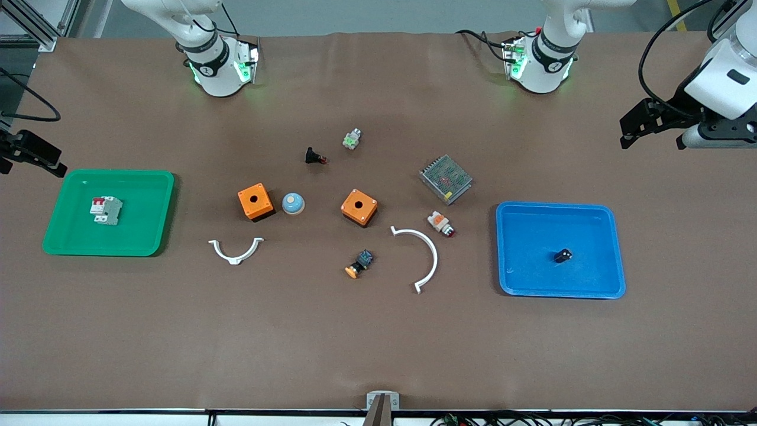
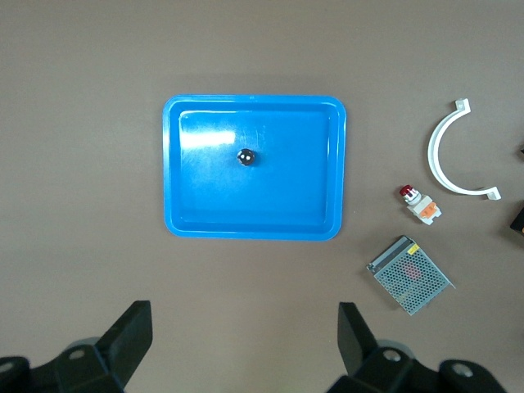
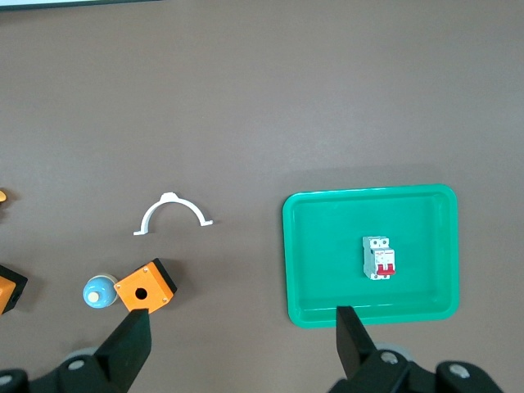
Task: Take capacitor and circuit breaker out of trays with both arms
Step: 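Move the left gripper toward the capacitor in the blue tray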
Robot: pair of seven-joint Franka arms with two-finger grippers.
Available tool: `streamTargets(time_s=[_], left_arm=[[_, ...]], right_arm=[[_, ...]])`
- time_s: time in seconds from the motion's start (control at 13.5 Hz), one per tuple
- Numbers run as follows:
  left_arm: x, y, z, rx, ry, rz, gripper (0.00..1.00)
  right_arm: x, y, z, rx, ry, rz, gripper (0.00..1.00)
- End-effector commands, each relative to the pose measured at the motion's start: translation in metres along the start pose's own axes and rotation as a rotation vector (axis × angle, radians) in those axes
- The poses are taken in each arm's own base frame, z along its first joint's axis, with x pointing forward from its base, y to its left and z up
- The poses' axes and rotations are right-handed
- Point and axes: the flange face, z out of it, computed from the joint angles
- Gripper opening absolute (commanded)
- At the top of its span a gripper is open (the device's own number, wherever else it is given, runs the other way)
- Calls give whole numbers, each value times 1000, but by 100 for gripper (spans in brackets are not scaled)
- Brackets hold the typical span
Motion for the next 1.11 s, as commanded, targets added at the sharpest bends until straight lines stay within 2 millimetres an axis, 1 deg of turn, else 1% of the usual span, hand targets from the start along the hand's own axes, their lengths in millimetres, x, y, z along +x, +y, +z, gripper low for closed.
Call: streamTargets(time_s=[0.0,0.07,0.22,0.3,0.45,0.52,0.59,0.67,0.74,0.89,0.97,1.04], left_arm=[[2,-4,-5,2,-4,19,100],[4,-6,-2,3,-9,15,100],[21,-7,16,32,-34,14,100],[30,-10,32,38,-61,14,100],[40,-28,71,24,-91,-17,100],[43,-27,92,28,-88,-15,100],[47,-28,115,32,-80,-13,100],[50,-31,147,31,-83,-16,100],[53,-35,176,29,-87,-23,100],[58,-36,230,25,-93,-22,100],[57,-35,263,22,-84,-19,100],[57,-35,287,19,-73,-18,99]], right_arm=[[4,1,-4,14,4,5,100],[4,1,-4,15,4,5,100],[4,0,-4,14,4,4,100],[4,0,-3,14,3,2,100],[4,-1,-4,13,3,-1,100],[4,0,-4,14,4,2,100],[4,2,-3,15,2,7,100],[4,1,-4,14,4,4,100],[5,3,0,11,-2,5,100],[14,1,20,-1,-39,-2,100],[18,-1,31,-3,-55,-5,100],[22,-2,41,-3,-71,-7,100]])
